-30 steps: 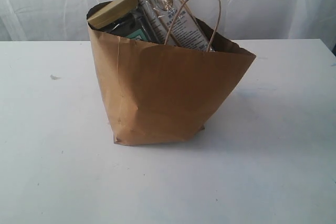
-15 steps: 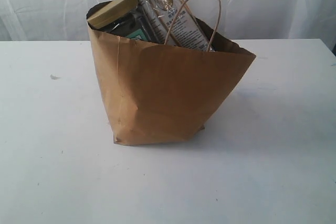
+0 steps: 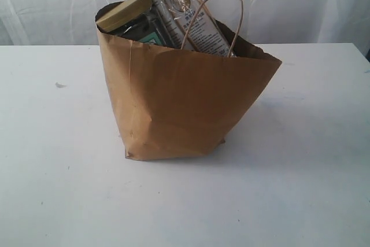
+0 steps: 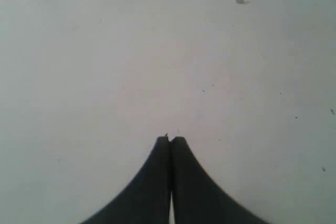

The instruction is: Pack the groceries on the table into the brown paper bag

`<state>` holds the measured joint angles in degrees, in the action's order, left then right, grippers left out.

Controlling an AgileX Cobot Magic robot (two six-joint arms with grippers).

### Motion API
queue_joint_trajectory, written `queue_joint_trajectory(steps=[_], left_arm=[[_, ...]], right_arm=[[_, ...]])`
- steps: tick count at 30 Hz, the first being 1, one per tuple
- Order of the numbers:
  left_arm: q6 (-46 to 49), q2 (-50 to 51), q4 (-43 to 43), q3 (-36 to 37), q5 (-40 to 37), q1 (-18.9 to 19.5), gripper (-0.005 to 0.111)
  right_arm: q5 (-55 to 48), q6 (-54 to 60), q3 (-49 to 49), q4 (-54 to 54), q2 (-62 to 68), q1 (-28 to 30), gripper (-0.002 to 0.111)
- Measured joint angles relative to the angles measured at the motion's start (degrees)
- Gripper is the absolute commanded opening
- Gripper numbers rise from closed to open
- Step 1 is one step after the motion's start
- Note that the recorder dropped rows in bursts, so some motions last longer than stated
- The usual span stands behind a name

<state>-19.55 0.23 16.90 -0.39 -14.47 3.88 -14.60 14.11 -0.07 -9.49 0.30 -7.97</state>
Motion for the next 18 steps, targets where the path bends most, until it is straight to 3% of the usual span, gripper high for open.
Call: queue_joint_trajectory(steps=[18], left_arm=[[2.9, 0.0, -2.73, 0.0, -0.12, 0.7, 0.0]], right_arm=[[-0.11, 0.0, 0.0, 0.33, 0.0, 0.0, 0.0]])
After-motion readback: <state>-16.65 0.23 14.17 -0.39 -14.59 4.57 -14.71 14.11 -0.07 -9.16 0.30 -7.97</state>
